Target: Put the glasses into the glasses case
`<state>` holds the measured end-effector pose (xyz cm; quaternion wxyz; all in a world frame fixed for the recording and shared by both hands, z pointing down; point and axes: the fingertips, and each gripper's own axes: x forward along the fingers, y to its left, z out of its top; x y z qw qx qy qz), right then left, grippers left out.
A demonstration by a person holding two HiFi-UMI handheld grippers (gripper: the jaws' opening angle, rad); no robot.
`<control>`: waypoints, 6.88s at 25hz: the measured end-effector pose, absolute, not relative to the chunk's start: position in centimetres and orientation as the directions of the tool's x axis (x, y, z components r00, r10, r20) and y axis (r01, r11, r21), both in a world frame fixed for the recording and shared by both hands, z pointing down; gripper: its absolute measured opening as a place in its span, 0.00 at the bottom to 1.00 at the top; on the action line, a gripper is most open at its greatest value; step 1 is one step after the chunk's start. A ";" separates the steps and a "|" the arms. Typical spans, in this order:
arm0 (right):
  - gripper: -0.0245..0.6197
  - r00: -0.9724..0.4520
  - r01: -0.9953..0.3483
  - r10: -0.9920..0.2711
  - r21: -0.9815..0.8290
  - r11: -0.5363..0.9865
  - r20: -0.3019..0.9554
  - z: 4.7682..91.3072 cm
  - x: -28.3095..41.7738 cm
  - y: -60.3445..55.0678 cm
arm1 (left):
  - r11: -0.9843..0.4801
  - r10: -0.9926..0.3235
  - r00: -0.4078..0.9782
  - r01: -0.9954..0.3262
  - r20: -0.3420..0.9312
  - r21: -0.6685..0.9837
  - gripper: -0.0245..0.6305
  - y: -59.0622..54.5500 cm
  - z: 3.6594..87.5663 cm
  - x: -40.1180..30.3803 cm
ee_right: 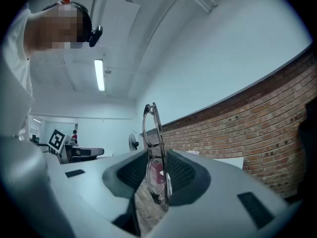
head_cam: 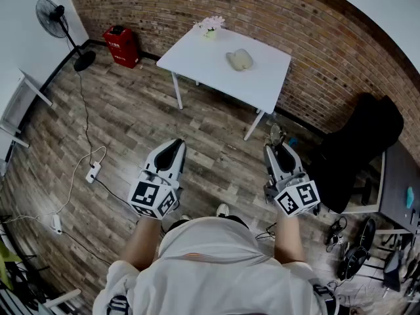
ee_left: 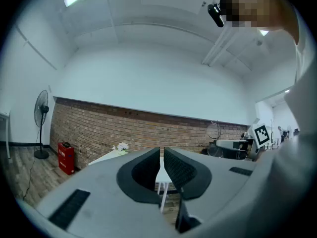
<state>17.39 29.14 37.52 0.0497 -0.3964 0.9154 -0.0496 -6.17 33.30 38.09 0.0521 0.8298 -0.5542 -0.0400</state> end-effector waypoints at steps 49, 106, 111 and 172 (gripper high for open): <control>0.30 -0.706 -0.694 -0.708 -0.213 0.688 0.011 41.9 20.1 11.9 | -0.396 -0.908 0.413 -0.901 0.068 0.176 0.09 16.9 41.6 -2.4; 0.30 -0.488 -0.855 -0.856 -0.287 0.431 0.168 45.7 16.4 -33.7 | -0.617 -0.745 0.650 -0.757 0.148 0.214 0.09 -33.7 43.5 -6.4; 0.31 -0.390 -0.904 -0.892 -0.276 0.325 0.227 46.4 14.2 -33.7 | -0.715 -0.650 0.748 -0.662 0.137 0.225 0.09 -36.6 44.1 -7.4; 0.34 -0.370 -0.922 -0.604 -0.199 0.332 0.706 65.2 7.8 -40.3 | -0.673 -0.659 0.719 -0.694 0.219 0.254 0.09 -37.8 47.2 -11.9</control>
